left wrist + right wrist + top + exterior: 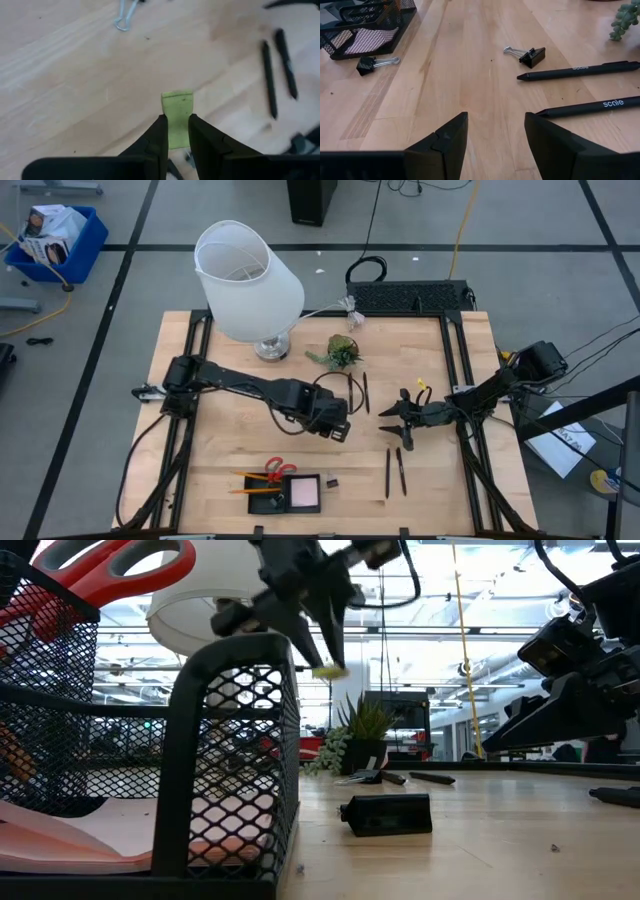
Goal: Pick and place office supplies into organizer
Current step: Put the yellow eraser into the mesh desk organizer
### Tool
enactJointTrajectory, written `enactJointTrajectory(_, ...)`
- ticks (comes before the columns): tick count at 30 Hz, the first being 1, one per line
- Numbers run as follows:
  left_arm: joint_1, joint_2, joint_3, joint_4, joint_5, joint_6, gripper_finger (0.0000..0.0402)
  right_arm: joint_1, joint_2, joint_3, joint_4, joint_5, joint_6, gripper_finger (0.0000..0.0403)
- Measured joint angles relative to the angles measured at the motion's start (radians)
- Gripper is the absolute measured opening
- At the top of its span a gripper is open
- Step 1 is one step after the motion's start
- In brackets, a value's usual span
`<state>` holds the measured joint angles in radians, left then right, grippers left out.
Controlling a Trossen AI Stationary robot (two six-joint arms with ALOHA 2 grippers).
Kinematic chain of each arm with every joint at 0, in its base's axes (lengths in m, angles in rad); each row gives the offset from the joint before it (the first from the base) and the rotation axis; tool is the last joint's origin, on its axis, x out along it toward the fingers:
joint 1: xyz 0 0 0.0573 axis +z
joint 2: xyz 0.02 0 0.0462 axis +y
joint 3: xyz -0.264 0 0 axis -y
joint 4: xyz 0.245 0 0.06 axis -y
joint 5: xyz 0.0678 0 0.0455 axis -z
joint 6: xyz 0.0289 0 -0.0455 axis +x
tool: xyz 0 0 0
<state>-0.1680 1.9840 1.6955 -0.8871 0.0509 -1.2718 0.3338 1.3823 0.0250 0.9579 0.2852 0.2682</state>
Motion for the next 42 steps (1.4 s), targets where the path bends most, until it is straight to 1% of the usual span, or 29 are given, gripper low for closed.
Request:
enactJointTrajectory(6, -0.025, -0.066, 0.001, -0.001, 0.007, 0.092, 0.0072, 0.000, 0.000, 0.000, 0.001, 0.000, 0.000, 0.0192)
enactJointTrajectory(9, -0.053, -0.076, 0.001, -0.001, 0.061, 0.143, 0.0072, 0.000, 0.000, 0.000, 0.002, 0.000, 0.000, 0.0192)
enactJointTrajectory(11, -0.078, -0.091, 0.000, -0.015, 0.079, 0.186, 0.0072, 0.000, 0.000, 0.000, 0.003, 0.000, 0.000, 0.0192)
enactJointTrajectory(15, -0.130, -0.149, 0.000, -0.045, 0.076, 0.255, 0.0072, 0.000, 0.000, 0.000, 0.003, 0.000, 0.000, 0.0192)
enactJointTrajectory(18, -0.165, -0.191, 0.000, -0.052, 0.055, 0.292, 0.0072, 0.000, 0.000, 0.000, 0.003, 0.000, 0.000, 0.0192)
enactJointTrajectory(21, -0.200, -0.228, 0.000, -0.051, 0.034, 0.316, 0.0072, 0.000, 0.000, 0.000, 0.002, 0.000, 0.000, 0.0192)
enactJointTrajectory(26, -0.267, -0.264, 0.000, -0.051, 0.033, 0.354, 0.0072, 0.000, 0.000, 0.000, 0.002, 0.000, 0.000, 0.0192)
enactJointTrajectory(36, -0.426, -0.264, 0.000, -0.053, 0.046, 0.313, 0.0072, 0.000, 0.000, 0.000, 0.002, 0.000, 0.000, 0.0192)
enactJointTrajectory(42, -0.493, -0.245, 0.000, -0.051, 0.036, 0.238, 0.0072, 0.000, 0.000, 0.000, 0.002, 0.000, 0.000, 0.0192)
